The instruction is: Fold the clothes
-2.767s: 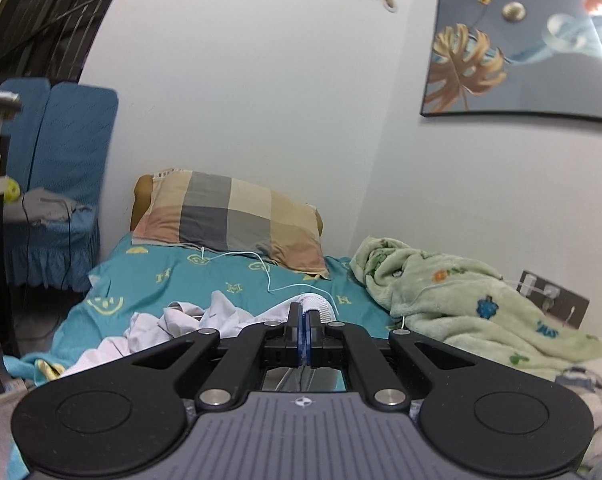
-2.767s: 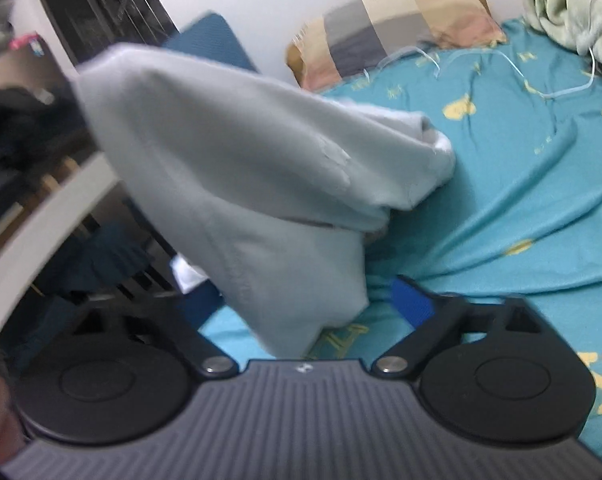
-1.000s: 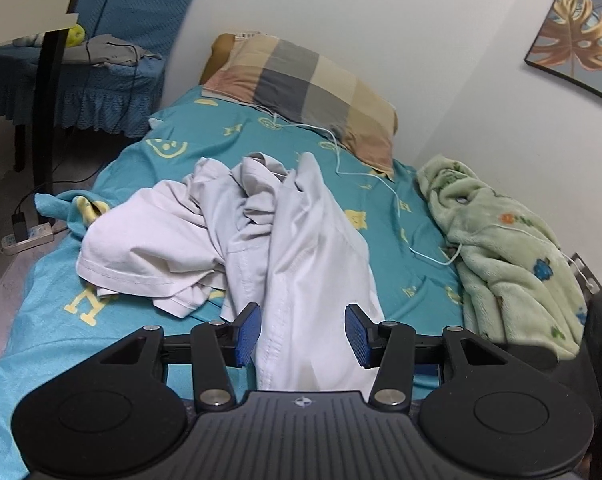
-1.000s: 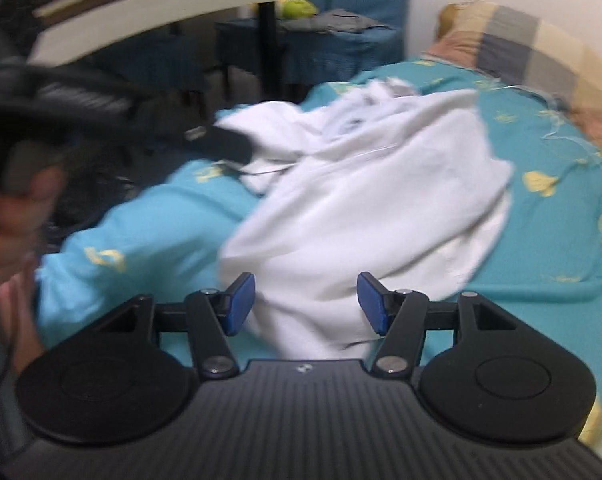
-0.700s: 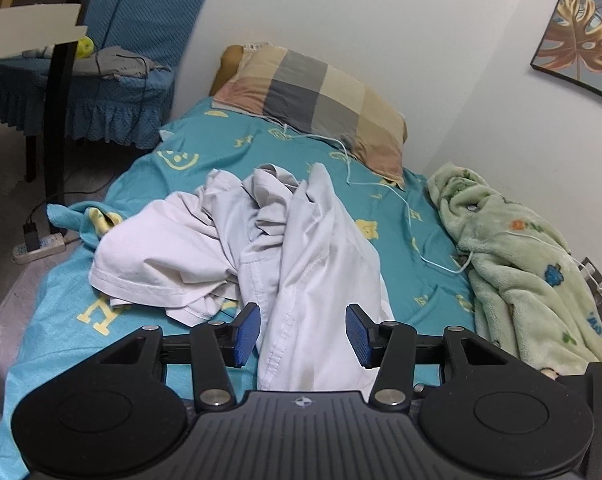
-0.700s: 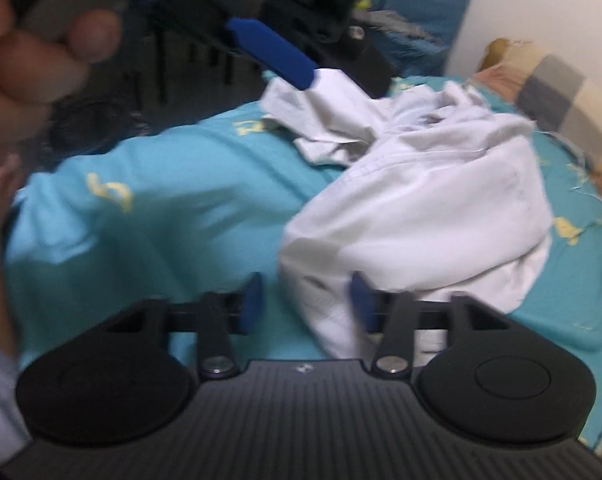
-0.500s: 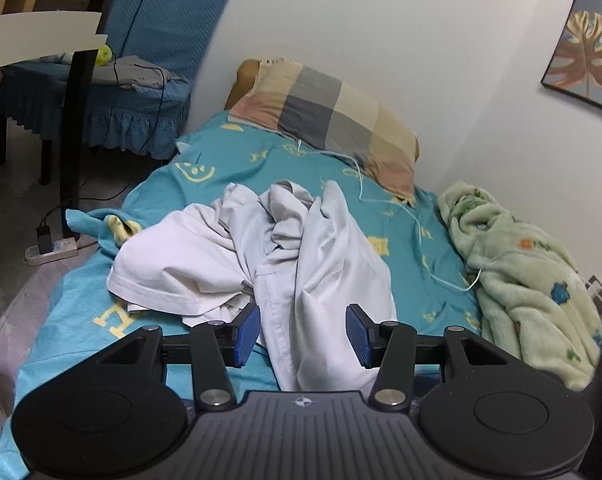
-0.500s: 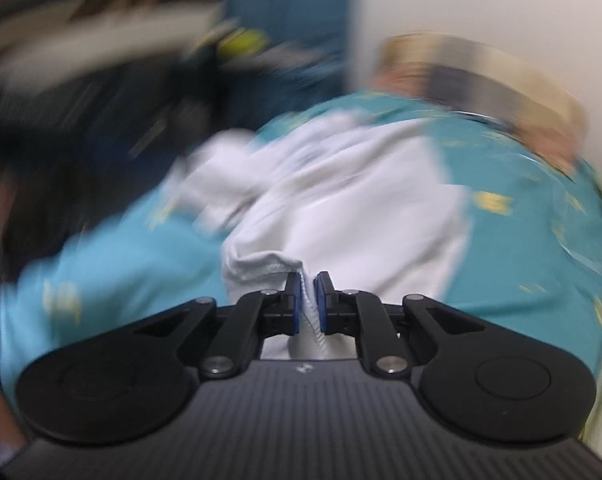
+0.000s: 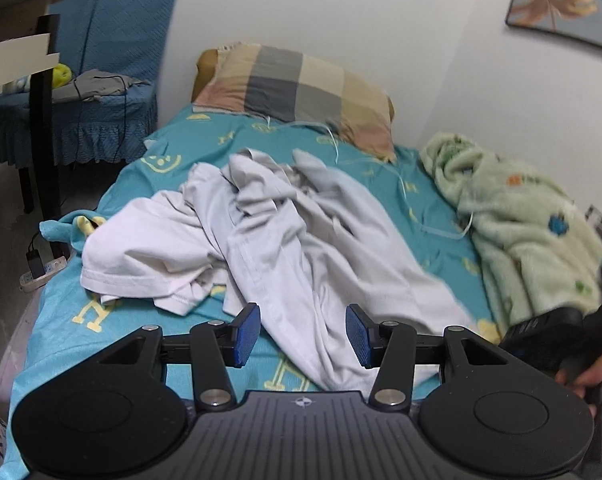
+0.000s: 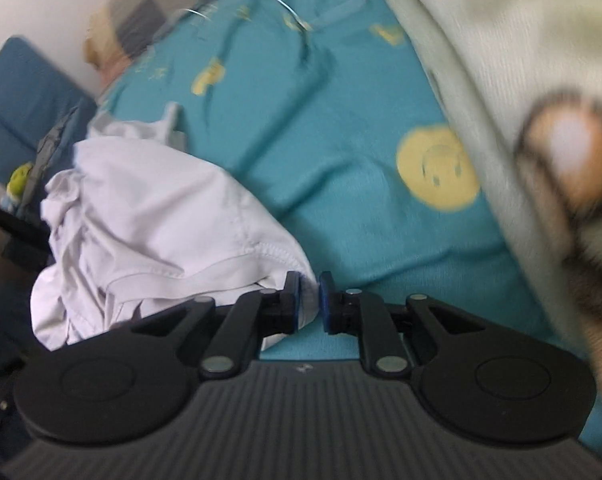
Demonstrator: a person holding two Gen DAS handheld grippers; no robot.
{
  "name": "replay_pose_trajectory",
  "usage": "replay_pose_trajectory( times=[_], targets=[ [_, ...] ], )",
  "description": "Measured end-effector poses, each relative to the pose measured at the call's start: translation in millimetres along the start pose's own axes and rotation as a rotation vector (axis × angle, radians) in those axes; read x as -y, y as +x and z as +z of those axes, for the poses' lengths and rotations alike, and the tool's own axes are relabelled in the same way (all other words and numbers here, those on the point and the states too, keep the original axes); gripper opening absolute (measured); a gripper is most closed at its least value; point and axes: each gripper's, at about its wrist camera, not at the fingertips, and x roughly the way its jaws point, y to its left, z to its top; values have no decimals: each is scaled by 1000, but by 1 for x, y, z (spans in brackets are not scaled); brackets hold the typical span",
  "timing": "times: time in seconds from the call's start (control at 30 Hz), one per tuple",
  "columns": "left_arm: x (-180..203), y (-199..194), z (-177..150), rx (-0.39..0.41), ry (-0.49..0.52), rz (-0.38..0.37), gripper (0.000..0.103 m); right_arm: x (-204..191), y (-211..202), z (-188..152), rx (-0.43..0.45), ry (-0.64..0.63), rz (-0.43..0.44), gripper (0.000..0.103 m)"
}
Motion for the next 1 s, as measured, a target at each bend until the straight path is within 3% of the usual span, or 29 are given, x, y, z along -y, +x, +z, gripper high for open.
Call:
replay_pose_trajectory(
  times=[0.1, 0.17, 0.23, 0.33, 0.43, 0.53, 0.6, 0.63, 0.67, 0.7, 0.83, 1.0],
  targets=[
    [5, 4, -4, -15, 19, -14, 50, -22, -29, 1, 133, -178, -18, 34],
    [8, 7, -6, -23, 31, -21, 50, -29, -36, 4, 172, -253, 11, 53],
    [10, 12, -7, -31, 38, -29, 50, -33, -38, 8, 178, -316, 59, 54],
    [13, 19, -9, -46, 46, -39, 50, -49, -14, 7, 62, -449, 108, 52],
    [14, 24, -11, -57, 51, -49, 50, -75, 16, 2, 12, -585, 91, 52],
    [14, 28, -12, -63, 51, -58, 50, -94, 33, -6, 26, -705, 89, 52],
    [14, 30, -13, -63, 50, -68, 50, -92, 33, -6, 48, -676, 101, 50],
    [14, 31, -13, -61, 51, -74, 50, -89, 32, -4, 55, -647, 106, 44],
    [15, 32, -13, -57, 54, -81, 51, -85, 31, 0, 53, -609, 120, 20],
    [17, 33, -13, -52, 57, -87, 53, -82, 29, 5, 54, -570, 136, 7],
    [32, 43, -16, -28, 100, -107, 65, -66, 1, 23, 122, -394, 218, 5],
    [56, 79, -23, -54, 158, -57, 68, -62, -40, 28, 239, -324, 308, 4]
  ],
)
